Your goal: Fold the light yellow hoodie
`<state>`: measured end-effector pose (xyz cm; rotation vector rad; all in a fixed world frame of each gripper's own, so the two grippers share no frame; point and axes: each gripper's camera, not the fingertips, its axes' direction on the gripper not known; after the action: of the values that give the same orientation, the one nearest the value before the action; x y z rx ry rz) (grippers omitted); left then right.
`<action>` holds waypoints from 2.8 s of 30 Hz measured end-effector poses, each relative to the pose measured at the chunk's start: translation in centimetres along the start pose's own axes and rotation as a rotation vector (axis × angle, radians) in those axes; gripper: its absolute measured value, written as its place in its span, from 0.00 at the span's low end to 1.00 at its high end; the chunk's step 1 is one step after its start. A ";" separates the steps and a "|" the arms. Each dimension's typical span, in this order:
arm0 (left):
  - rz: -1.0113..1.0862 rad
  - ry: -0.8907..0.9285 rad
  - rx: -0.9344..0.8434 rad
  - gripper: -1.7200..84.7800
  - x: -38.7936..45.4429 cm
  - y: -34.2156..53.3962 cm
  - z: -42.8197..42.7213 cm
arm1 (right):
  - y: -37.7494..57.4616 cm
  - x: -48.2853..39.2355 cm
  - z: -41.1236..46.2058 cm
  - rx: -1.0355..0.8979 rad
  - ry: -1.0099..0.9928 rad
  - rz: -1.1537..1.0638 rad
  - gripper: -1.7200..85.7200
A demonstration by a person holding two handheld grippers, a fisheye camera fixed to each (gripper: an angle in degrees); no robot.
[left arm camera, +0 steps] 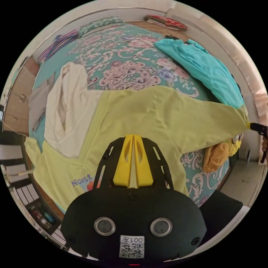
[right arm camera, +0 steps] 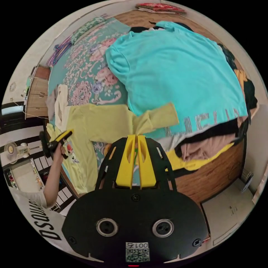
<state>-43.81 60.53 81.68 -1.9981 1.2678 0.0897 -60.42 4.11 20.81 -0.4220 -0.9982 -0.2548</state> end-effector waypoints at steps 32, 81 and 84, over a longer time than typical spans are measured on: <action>0.292 0.166 0.108 0.05 14.7 6.6 -6.7 | 13.3 12.2 -23.1 0.357 -0.215 0.004 0.05; -0.279 0.391 0.005 0.12 1.9 39.6 -18.0 | 25.6 -28.4 28.4 0.095 0.269 -1.262 0.13; -0.291 0.449 -0.018 0.15 2.2 40.0 -18.8 | 24.3 -29.0 36.2 -0.100 0.356 -1.386 0.12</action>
<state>-80.81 38.19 71.97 -2.2739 1.2219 -0.5157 -93.30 42.67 7.68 0.2991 -0.7784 -1.5677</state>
